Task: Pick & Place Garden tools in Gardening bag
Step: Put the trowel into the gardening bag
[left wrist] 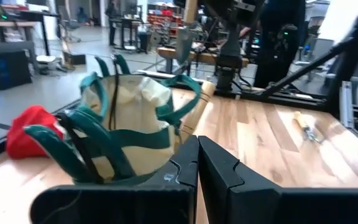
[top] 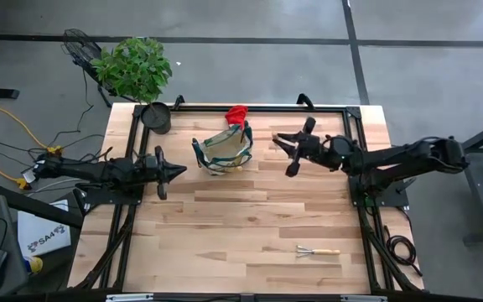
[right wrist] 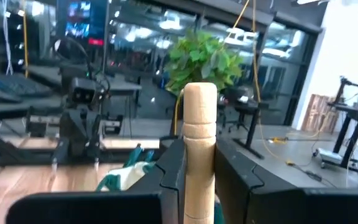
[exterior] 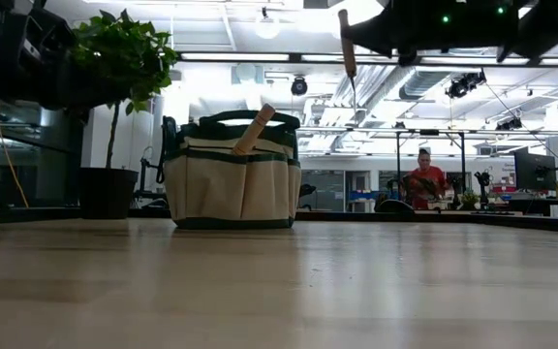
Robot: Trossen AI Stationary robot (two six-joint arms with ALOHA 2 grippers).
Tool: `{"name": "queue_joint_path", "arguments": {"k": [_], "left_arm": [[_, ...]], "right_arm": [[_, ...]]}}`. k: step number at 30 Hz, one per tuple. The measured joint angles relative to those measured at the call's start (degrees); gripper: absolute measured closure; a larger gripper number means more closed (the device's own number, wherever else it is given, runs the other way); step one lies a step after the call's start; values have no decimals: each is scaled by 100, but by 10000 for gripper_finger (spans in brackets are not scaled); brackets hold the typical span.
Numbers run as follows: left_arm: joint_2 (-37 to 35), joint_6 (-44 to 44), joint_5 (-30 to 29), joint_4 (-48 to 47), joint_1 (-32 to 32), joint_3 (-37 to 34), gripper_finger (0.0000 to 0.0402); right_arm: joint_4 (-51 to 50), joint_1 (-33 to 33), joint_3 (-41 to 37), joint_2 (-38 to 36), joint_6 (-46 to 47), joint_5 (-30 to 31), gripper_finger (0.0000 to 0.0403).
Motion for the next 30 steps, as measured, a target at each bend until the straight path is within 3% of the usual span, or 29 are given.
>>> {"name": "queue_joint_path", "arguments": {"k": [6, 22, 30], "left_arm": [[3, 8, -131, 5, 0, 0, 398], [5, -9, 150, -4, 0, 0, 398], [7, -9, 146, -7, 0, 0, 398]], "right_arm": [[695, 122, -219, 364, 143, 247, 355], [3597, 726, -189, 2460, 151, 1172, 356], [3734, 889, 112, 3051, 176, 1161, 356]]}}
